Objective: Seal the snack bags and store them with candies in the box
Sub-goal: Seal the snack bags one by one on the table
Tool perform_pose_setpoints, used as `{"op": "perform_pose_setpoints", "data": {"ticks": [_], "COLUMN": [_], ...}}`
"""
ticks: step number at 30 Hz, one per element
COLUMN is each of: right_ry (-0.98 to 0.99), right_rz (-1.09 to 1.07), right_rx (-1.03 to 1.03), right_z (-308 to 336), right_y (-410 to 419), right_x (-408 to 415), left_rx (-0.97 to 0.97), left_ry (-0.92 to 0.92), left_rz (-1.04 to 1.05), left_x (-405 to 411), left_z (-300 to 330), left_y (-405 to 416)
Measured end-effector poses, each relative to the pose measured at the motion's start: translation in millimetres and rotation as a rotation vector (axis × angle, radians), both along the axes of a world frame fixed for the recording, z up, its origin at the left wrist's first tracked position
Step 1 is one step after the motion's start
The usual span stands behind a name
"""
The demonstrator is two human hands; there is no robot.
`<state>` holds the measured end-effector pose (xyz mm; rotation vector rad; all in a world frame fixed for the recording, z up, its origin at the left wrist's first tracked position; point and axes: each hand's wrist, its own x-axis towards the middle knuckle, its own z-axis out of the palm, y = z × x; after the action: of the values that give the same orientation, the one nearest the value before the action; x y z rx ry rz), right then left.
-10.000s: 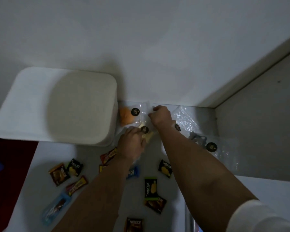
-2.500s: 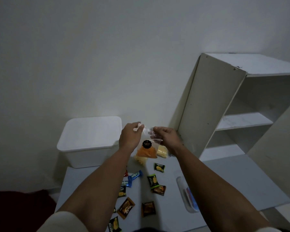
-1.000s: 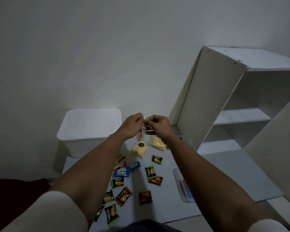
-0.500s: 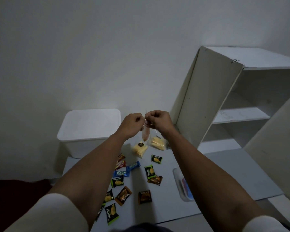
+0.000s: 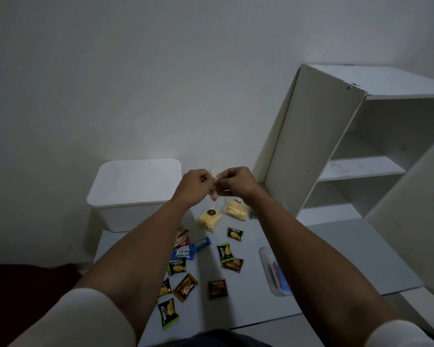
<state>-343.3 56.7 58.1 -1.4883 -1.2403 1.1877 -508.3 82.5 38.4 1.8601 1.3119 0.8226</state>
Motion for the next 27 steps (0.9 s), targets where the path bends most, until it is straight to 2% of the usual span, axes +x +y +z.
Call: {"op": "perform_pose_setpoints", "data": {"ticks": [3, 7, 13, 17, 21, 27], "right_ry": [0.002, 0.062, -0.027, -0.059, -0.078, -0.022], "right_rz": [-0.028, -0.035, -0.015, -0.024, 0.036, -0.080], "right_rx": [0.030, -0.036, -0.065, -0.028, 0.012, 0.045], "right_z": [2, 4, 5, 1, -2, -3], "right_y": [1, -2, -1, 0, -4, 1], "right_x": [0, 1, 2, 2, -3, -10], "left_rx": [-0.018, 0.062, 0.080, 0.029, -0.024, -0.027], "left_ry": [0.005, 0.061, 0.076, 0.074, 0.037, 0.006], "left_rz": [-0.023, 0.006, 0.043, 0.004, 0.056, 0.002], "left_x": [4, 8, 11, 8, 7, 6], "left_z": [-4, -6, -9, -8, 2, 6], "left_y": [-6, -6, -8, -6, -1, 3]}}
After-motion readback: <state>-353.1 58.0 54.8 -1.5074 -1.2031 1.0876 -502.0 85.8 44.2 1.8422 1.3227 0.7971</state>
